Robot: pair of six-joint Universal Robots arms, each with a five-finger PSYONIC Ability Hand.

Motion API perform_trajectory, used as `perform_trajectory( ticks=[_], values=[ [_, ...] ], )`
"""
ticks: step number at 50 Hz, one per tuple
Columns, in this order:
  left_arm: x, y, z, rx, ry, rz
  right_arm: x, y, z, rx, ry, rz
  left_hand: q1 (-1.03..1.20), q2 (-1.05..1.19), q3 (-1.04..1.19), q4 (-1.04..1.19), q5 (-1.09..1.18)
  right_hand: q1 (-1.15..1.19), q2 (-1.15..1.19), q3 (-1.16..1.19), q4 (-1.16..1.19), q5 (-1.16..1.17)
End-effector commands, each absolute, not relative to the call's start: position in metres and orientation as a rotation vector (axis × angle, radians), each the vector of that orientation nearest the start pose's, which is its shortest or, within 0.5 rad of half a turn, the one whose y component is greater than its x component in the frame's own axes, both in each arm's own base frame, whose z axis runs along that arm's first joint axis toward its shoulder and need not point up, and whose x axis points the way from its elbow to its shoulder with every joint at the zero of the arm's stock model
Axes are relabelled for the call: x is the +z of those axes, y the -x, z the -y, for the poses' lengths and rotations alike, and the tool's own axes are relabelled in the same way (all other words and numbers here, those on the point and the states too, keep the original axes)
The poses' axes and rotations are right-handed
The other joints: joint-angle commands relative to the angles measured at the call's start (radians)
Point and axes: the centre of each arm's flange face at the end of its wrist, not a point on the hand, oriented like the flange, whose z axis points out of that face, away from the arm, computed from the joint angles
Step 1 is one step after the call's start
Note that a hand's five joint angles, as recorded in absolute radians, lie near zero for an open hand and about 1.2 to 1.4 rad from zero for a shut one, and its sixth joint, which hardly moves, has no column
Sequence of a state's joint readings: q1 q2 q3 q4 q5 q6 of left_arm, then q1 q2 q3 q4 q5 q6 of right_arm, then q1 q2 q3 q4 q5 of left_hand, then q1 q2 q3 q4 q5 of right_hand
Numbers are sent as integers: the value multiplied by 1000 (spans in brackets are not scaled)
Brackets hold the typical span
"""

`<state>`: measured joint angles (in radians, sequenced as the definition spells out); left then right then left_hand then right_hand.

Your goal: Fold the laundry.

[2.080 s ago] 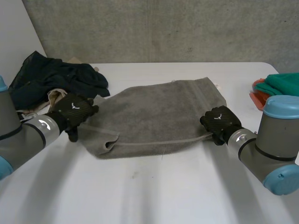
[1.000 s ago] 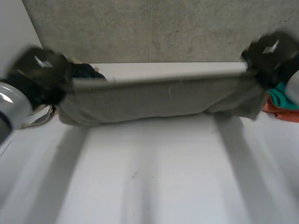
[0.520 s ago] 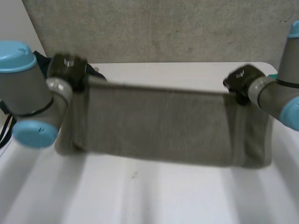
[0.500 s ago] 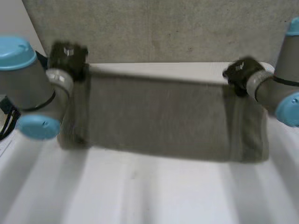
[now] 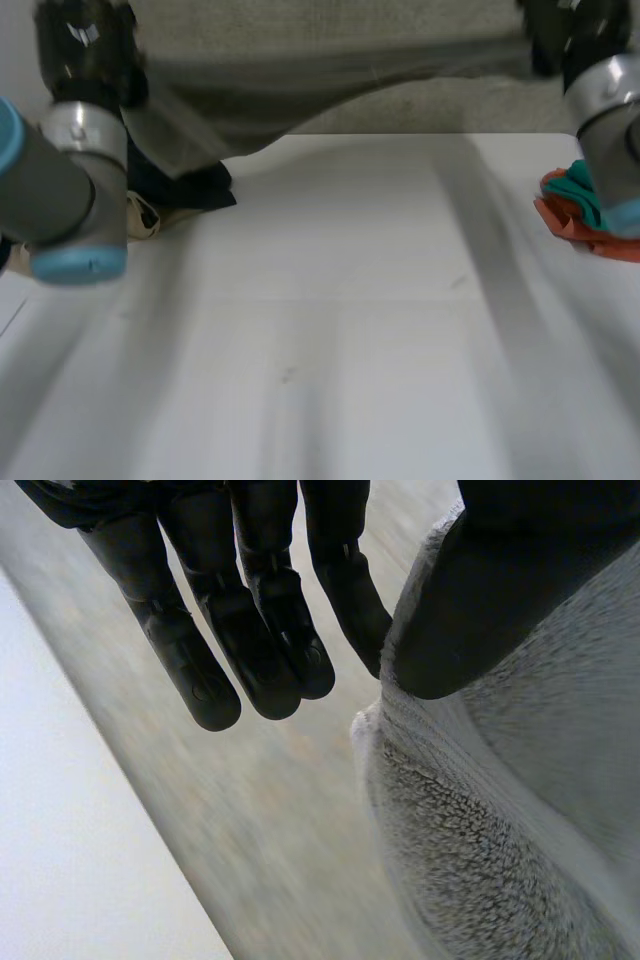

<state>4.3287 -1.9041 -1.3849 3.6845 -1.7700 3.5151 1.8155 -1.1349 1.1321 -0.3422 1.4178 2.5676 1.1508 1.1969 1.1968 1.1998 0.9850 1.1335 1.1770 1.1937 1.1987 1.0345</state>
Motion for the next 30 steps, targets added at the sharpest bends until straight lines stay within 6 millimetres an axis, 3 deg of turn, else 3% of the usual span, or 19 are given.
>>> perform_trajectory(
  ticks=[1,2,5,9,11,15,19,22,25,30],
  values=[
    [220,254,299,-2247,-553,-1948,218,-244,362,-2244,1148,-2041,245,199,199,196,237,263,219,203,198,187],
    [200,253,290,-2166,-590,-2006,196,-241,359,-2165,1177,-2110,245,199,199,196,237,263,219,203,198,187],
    [167,248,273,-2002,-664,-2086,159,-235,350,-2016,1227,-2246,214,168,168,165,205,263,219,203,198,187],
    [147,240,257,-1839,-721,-2130,135,-227,340,-1873,1271,-2354,132,85,86,83,123,263,219,203,198,187],
    [144,237,252,-1794,-738,-2142,132,-224,338,-1848,1270,-2372,85,38,39,36,76,263,219,203,198,187],
    [145,232,239,-1711,-807,-2160,133,-221,333,-1835,1246,-2373,-162,-208,-208,-211,-170,263,219,203,198,187],
    [159,228,225,-1653,-904,-2193,143,-219,326,-1848,1240,-2337,-633,-679,-679,-682,-642,263,219,203,198,187],
    [171,228,219,-1630,-1012,-2220,145,-221,321,-1853,1257,-2311,-843,-889,-889,-892,-851,263,219,203,198,187],
    [182,227,221,-1640,-1069,-2224,146,-222,319,-1861,1258,-2299,-882,-928,-928,-931,-890,263,219,203,198,187],
    [208,223,242,-1746,-1129,-2221,145,-227,314,-1858,1277,-2284,-841,-887,-887,-890,-849,263,219,203,198,187]
  ],
)
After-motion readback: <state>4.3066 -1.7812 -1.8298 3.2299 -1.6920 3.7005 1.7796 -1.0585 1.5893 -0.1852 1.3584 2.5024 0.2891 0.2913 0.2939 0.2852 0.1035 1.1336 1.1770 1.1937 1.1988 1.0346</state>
